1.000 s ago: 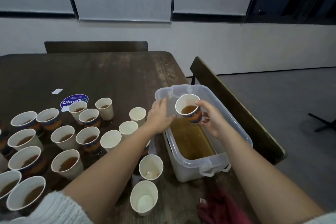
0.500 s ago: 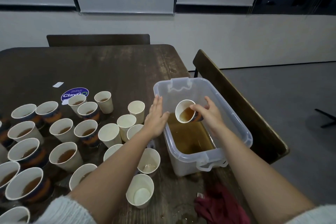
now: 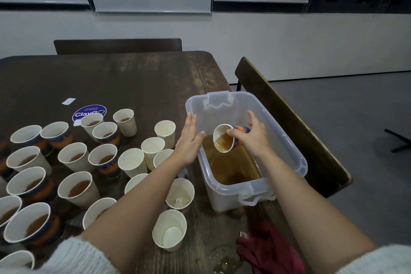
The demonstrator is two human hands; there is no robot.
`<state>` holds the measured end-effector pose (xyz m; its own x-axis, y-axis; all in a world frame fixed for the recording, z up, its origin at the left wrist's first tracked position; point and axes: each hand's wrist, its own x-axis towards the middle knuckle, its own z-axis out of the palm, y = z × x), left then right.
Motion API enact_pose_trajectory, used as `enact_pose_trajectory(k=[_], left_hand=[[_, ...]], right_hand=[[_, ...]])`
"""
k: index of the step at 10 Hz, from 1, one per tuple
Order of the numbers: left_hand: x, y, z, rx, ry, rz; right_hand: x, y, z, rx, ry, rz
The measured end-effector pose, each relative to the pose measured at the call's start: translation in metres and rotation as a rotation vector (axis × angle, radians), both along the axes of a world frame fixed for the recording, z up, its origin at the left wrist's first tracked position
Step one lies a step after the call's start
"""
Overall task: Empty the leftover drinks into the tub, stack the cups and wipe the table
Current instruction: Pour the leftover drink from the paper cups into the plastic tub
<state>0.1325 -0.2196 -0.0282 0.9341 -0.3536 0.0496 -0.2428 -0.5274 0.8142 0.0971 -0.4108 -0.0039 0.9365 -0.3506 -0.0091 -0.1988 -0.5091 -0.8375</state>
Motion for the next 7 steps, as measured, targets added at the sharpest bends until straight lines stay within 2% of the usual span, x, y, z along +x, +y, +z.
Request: enact_pose_trajectory(k=[7], left_hand=[[-0.0008,0.0005,-0.0005,-0.026,0.004,0.000]], right_hand=[[0.0000,0.0001,-0.0029,-0.052,-0.079,0.008]])
